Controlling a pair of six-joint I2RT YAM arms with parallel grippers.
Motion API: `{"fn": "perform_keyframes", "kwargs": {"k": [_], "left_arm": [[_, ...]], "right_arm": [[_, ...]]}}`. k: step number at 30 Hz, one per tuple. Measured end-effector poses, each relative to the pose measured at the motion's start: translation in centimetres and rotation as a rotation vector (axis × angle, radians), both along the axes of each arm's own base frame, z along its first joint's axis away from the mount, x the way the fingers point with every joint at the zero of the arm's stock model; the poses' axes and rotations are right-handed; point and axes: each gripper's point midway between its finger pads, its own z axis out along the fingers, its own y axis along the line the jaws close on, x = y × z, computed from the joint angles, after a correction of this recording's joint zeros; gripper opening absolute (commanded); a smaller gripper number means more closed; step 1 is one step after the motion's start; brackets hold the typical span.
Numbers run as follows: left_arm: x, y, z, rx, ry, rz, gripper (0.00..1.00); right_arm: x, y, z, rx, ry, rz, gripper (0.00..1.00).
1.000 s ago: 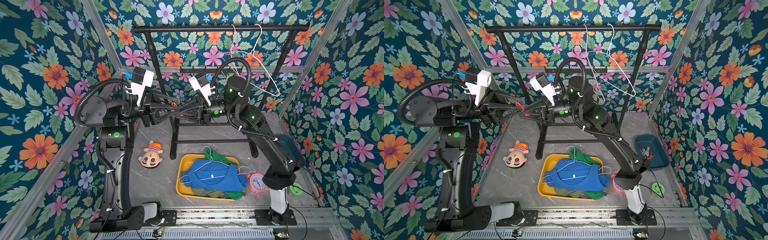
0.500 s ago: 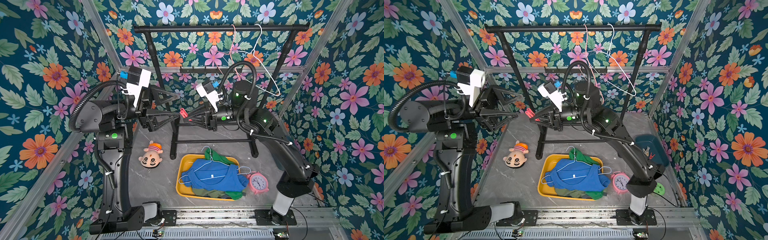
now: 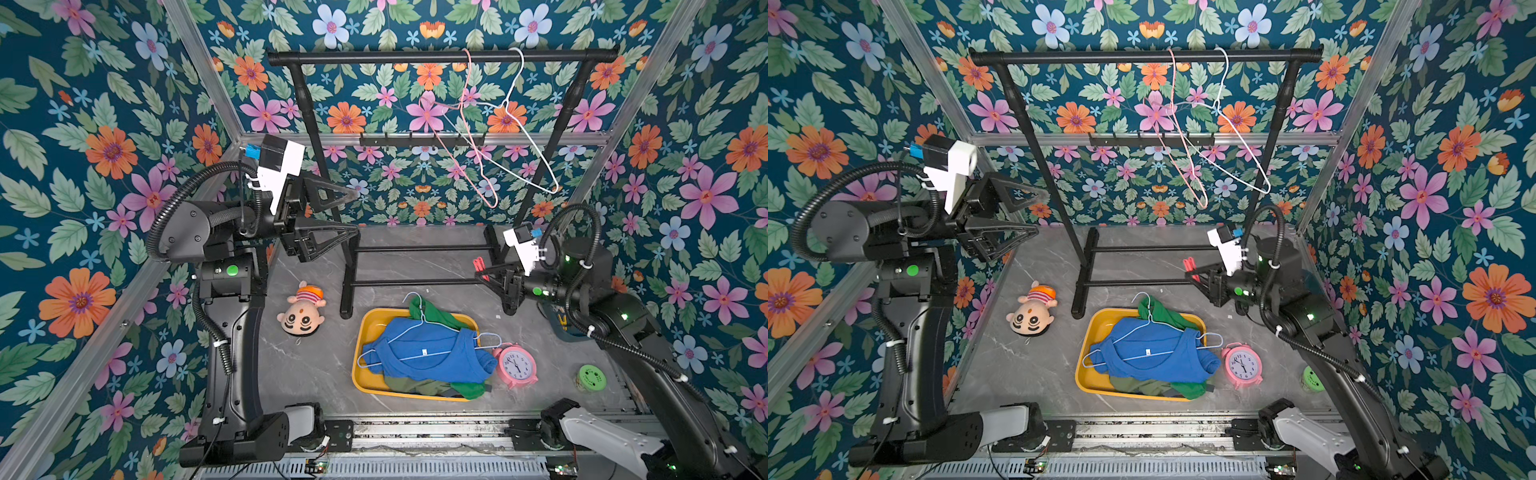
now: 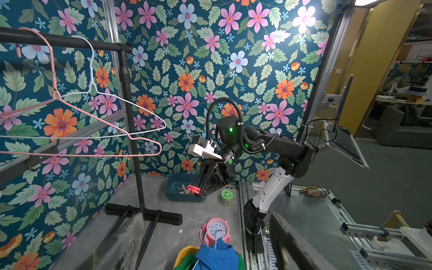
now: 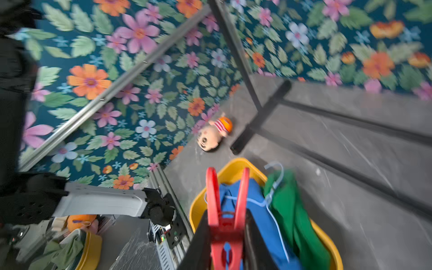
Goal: Remove the clothespins securing tank tops to the hanger
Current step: Place the clothespin in the storage box.
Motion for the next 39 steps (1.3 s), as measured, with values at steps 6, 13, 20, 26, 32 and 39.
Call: {"fn": "perform_keyframes", "kwargs": {"k": [6, 13, 20, 26, 32, 39], "left_arm": [[0.3, 0.0, -0.1, 0.000, 0.006, 0.000, 0.86], [0.6, 0.0, -0.5, 0.000, 0.017, -0.003, 0.86], [1.1, -0.2, -1.3, 0.001, 0.031, -0.010, 0.86], [1.5, -0.3, -1.8, 0.002, 0.043, -0.016, 0.86], [1.5, -0.4, -2.1, 0.003, 0.054, -0.020, 0.87], [1.4, -0.4, -2.9, 0.003, 0.073, -0.019, 0.87]], "right_arm": [[2.1, -8.3, -6.5, -0.050, 0.174, -0.365, 0.01], [5.0, -18.4, -14.1, 0.018, 0.432, -0.767, 0.02], [7.7, -26.5, -20.1, 0.042, 0.575, -1.050, 0.02], [10.4, -29.9, -25.2, -0.021, 0.687, -1.130, 0.06], [11.7, -31.9, -28.1, -0.072, 0.755, -1.157, 0.13], [14.1, -33.4, -29.3, -0.103, 0.783, -1.142, 0.32]]}}
